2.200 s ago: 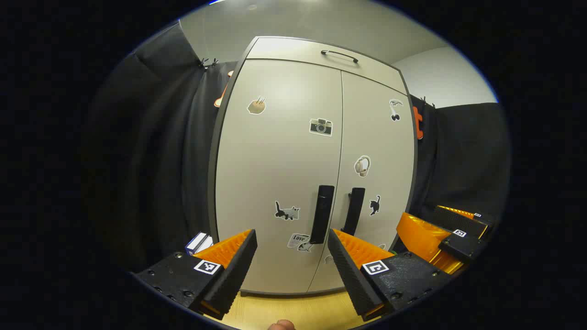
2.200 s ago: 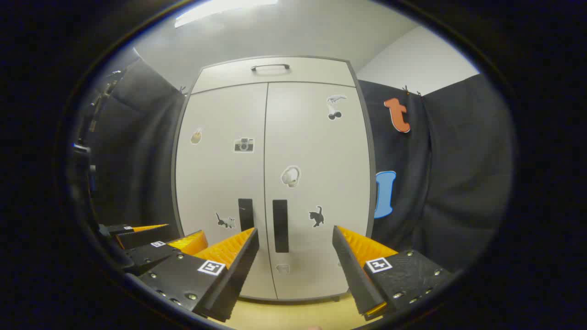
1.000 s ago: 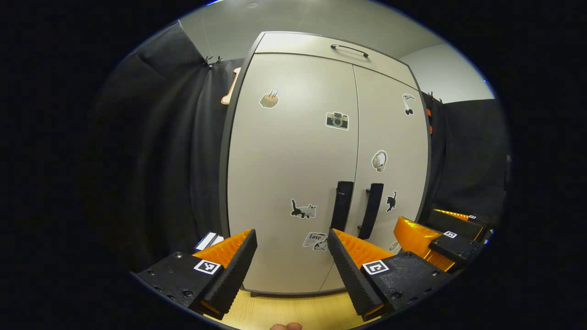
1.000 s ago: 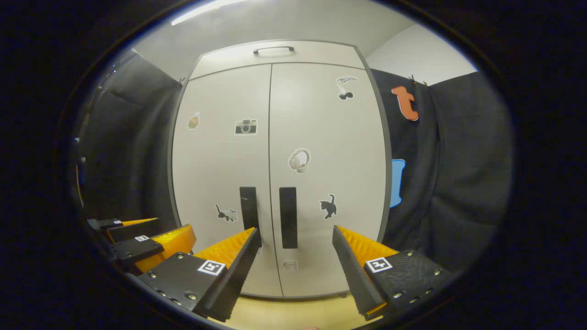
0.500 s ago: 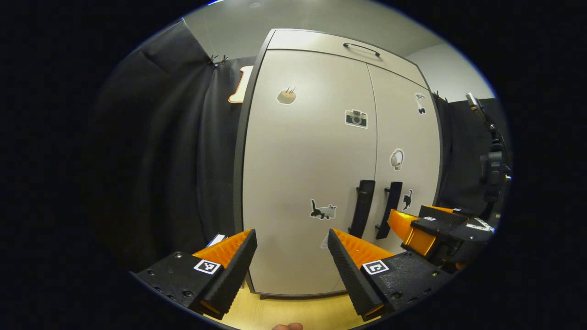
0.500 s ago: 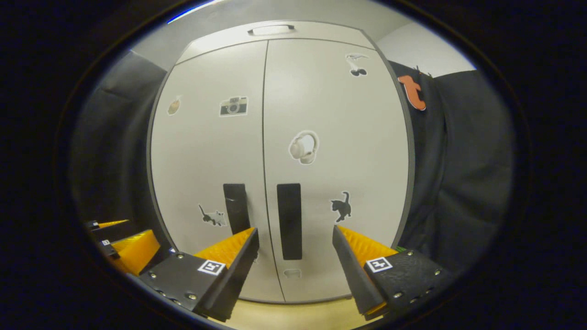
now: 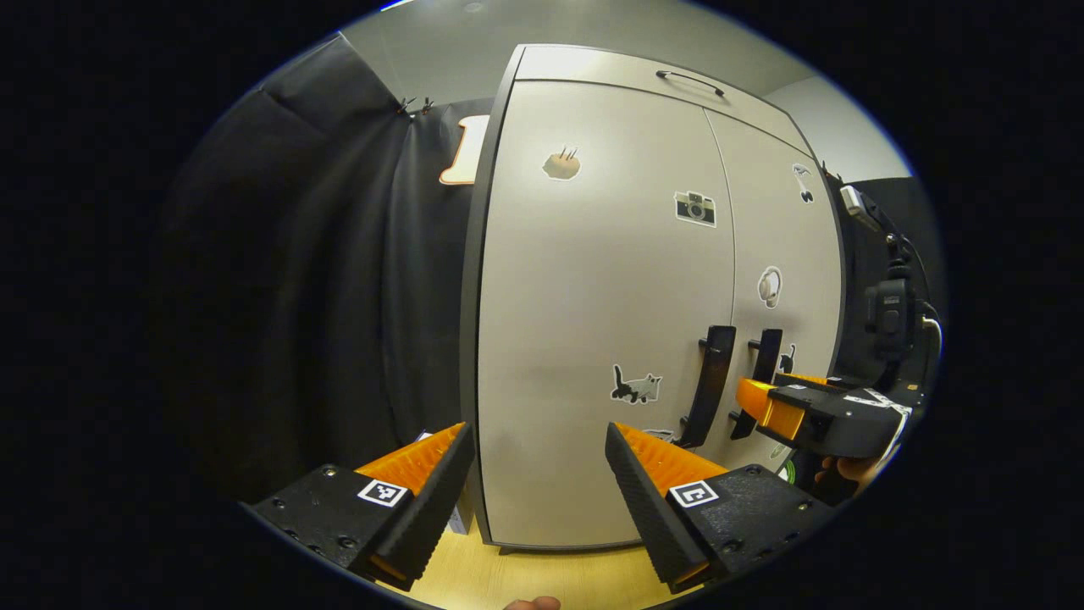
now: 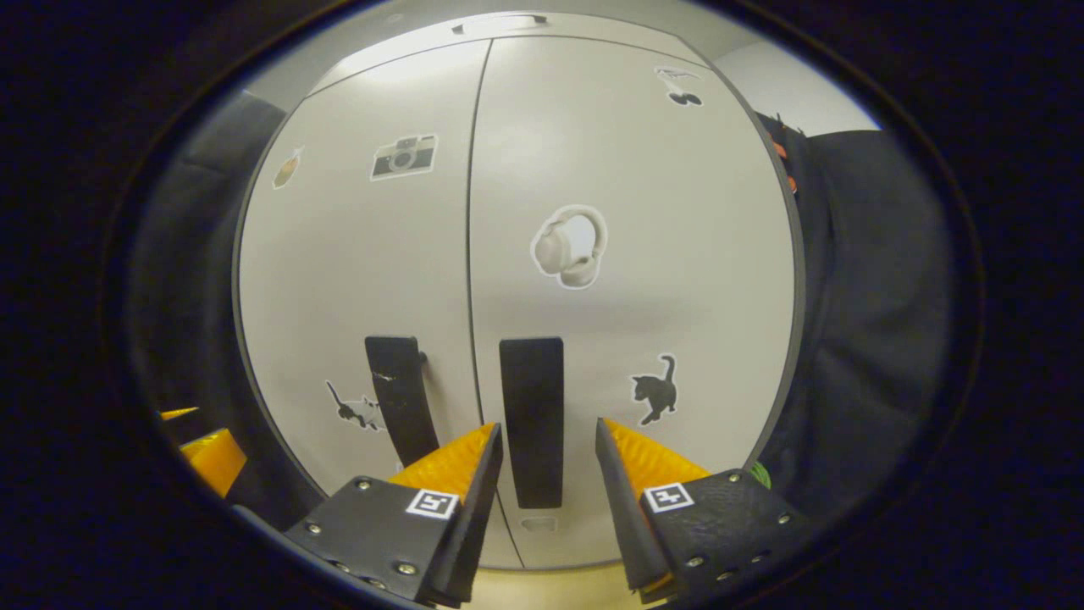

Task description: Open the right door of the double-door shoe cabinet with the right hand, and open the left door with the left hand.

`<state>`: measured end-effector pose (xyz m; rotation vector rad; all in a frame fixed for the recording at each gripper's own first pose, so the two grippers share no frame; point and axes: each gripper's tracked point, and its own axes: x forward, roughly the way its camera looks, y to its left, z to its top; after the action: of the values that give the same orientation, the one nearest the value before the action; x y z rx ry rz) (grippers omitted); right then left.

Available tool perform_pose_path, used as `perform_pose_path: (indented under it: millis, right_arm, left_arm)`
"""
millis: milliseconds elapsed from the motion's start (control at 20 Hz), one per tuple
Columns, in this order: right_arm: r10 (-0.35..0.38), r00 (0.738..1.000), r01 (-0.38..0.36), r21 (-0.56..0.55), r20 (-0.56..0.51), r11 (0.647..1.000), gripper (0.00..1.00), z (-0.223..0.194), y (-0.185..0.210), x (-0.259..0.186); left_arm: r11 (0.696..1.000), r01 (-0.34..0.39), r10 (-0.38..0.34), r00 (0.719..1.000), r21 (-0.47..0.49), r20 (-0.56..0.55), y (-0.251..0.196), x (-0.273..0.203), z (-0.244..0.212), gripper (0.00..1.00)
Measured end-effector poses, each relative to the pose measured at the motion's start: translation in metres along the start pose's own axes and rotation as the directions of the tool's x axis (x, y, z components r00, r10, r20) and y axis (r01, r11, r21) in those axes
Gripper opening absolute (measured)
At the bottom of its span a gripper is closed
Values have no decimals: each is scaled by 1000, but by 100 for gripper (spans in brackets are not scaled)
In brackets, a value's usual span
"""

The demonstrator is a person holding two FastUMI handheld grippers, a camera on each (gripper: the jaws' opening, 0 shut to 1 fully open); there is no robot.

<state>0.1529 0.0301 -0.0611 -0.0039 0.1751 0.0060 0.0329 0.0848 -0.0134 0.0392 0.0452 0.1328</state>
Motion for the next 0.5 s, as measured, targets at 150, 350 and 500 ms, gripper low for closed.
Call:
perform_pose_path:
  millis: [150, 350, 500]
  right_arm:
    - [0, 1000, 0, 7, 7, 1000, 40, 0, 3, 7]
    - [-11, 1000, 11, -16, 8, 1000, 30, -3, 4, 9]
    - [-26, 999, 27, -24, 27, 999, 24, 0, 3, 7]
  left_arm:
    - [1000, 3, -3, 1000, 9, -6, -1, -1, -3, 96]
    - [1000, -8, 8, 1000, 17, -8, 4, -5, -3, 96]
    - [1000, -22, 22, 1000, 16, -11, 8, -9, -4, 96]
